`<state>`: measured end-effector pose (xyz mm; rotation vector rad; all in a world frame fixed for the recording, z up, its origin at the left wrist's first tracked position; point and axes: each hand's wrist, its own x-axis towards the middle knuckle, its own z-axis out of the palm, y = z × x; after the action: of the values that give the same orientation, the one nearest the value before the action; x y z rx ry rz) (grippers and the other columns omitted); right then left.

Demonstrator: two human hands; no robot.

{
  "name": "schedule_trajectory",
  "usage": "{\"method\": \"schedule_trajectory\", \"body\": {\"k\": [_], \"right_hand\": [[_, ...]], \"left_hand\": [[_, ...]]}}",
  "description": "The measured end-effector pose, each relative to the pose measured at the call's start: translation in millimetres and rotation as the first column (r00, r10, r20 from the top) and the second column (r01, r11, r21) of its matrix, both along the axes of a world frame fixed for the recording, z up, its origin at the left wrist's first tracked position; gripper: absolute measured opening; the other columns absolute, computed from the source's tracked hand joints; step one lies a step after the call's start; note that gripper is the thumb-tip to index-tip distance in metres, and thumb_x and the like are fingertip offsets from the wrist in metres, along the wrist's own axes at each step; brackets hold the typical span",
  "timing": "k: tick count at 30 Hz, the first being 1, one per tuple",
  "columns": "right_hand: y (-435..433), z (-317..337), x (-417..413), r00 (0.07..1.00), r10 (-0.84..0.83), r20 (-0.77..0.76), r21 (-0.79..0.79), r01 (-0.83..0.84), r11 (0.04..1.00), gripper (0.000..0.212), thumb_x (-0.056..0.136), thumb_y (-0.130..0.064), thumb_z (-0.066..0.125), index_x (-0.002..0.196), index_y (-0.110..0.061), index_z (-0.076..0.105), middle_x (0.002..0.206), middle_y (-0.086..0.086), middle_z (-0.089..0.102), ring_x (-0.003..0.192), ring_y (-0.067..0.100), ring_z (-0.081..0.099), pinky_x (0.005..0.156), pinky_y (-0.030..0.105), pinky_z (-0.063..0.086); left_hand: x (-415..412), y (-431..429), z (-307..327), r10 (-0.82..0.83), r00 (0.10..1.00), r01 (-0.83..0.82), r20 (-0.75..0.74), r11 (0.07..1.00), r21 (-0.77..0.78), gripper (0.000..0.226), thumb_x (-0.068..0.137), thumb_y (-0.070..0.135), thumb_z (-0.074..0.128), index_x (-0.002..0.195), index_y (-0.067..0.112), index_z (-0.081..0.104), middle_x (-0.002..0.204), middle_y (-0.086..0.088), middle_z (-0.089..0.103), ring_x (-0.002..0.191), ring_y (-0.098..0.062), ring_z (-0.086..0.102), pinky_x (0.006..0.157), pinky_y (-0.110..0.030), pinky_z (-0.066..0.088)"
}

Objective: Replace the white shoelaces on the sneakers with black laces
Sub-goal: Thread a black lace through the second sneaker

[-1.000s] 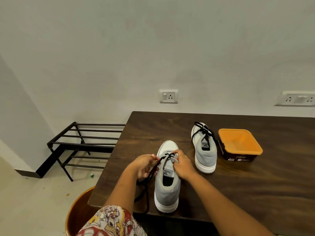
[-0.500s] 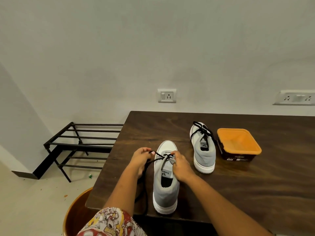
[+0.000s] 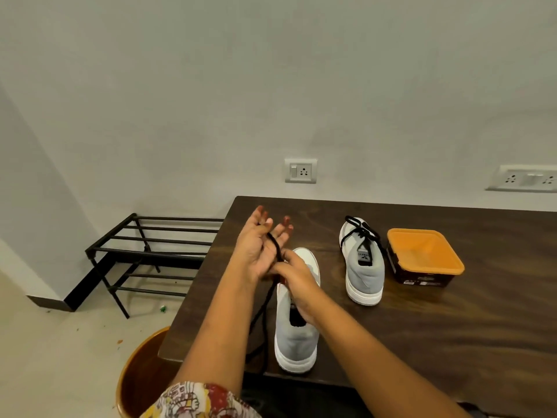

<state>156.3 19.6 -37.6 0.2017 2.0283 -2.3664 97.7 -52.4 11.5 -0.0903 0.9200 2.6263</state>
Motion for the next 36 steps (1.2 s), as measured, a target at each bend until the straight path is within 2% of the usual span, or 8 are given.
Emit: {"method": "schedule_trajectory", "body": {"k": [4,7,10,15,19,23,28,36], "right_hand": [[31.6,5.0,7.5,0.999,-0.009,0.051,0.070,0.006,0.998,0.011,0.096,-0.007,0.050,0.090,-0.012,0.058,0.051,-0.004,0.037,0.036,0.003,0.031,0.040,0.019,0.038],[79.9,9.8,11.0,0.994,-0.106,0.040,0.088,0.102,0.991,0.016,0.096,-0.004,0.048,0.090,-0.009,0.062,0.047,-0.007,0.034,0.036,0.002,0.024,0.035,0.015,0.020],[117.1,14.1,11.7,0.983,-0.153,0.098,0.076,0.146,0.986,0.019,0.098,-0.004,0.042,0.099,-0.007,0.060,0.049,-0.007,0.031,0.034,0.001,0.022,0.032,0.014,0.018],[93.1,9.1,-6.6,0.983,-0.055,0.175,0.591,-0.060,0.805,0.012,0.094,-0.013,0.052,0.103,-0.015,0.060,0.081,0.001,0.055,0.064,0.012,0.047,0.047,0.018,0.032],[60.3,7.4,-17.0,0.985,0.047,0.167,0.568,-0.135,0.812,0.016,0.090,-0.003,0.051,0.100,-0.015,0.057,0.082,-0.004,0.056,0.065,0.005,0.048,0.050,0.010,0.037],[52.0,14.4,-21.8,0.996,0.091,0.008,0.569,-0.080,0.819,0.027,0.092,0.004,0.040,0.096,-0.009,0.063,0.068,-0.004,0.058,0.058,0.004,0.049,0.053,0.012,0.040],[68.0,-0.1,-21.9,0.992,-0.098,-0.081,0.627,0.127,0.768,0.021,0.081,0.004,0.059,0.076,-0.016,0.058,0.054,0.000,0.055,0.043,0.005,0.052,0.051,0.026,0.046],[68.3,-55.5,-11.4,0.969,-0.144,0.202,0.864,-0.107,0.492,0.032,0.079,-0.029,0.072,0.106,-0.014,0.064,0.100,0.004,0.066,0.091,0.021,0.062,0.075,0.027,0.048]], "left_hand": [[-19.7,-17.1,-3.4,0.080,0.997,-0.075,0.000,0.940,-0.334,0.048,0.096,-0.014,0.024,0.136,0.006,0.041,0.126,-0.010,0.050,0.051,-0.008,0.065,0.041,-0.012,0.045],[-38.3,-58.5,-29.3,0.005,1.000,-0.024,-0.028,0.631,-0.775,0.043,0.096,-0.009,0.024,0.119,0.008,0.055,0.102,-0.006,0.060,0.035,-0.001,0.046,0.032,-0.013,0.030],[-49.1,-100.6,-74.1,0.007,0.999,-0.037,-0.036,0.108,-0.993,0.041,0.093,-0.005,0.030,0.103,0.009,0.066,0.103,-0.014,0.064,0.085,-0.029,0.064,0.072,-0.037,0.053],[-19.7,-86.5,-105.9,-0.333,0.903,0.171,0.271,-0.300,-0.938,0.051,0.090,0.012,0.051,0.138,0.023,0.043,0.151,-0.018,0.024,0.132,-0.035,0.036,0.108,-0.035,0.034],[-7.4,-42.3,-83.4,-0.384,0.882,-0.260,-0.273,0.087,-0.962,0.037,0.090,0.005,0.053,0.125,0.015,0.057,0.142,-0.011,0.040,0.134,-0.027,0.036,0.106,-0.027,0.030],[-1.6,-1.1,-49.6,-0.448,0.824,-0.141,-0.345,0.428,-0.893,0.013,0.096,0.023,0.050,0.096,0.025,0.063,0.094,-0.001,0.065,0.089,-0.018,0.060,0.089,-0.036,0.047],[-4.7,13.2,-55.3,-0.576,0.790,-0.204,-0.209,0.073,-0.976,0.031,0.098,0.030,0.046,0.089,0.008,0.066,0.079,-0.010,0.063,0.077,-0.021,0.055,0.067,-0.029,0.037],[3.8,9.4,-92.2,-0.417,0.884,-0.235,-0.209,-0.011,-0.972,0.013,0.091,0.027,0.055,0.083,0.028,0.066,0.090,-0.004,0.070,0.086,-0.026,0.064,0.070,-0.030,0.046]]}}
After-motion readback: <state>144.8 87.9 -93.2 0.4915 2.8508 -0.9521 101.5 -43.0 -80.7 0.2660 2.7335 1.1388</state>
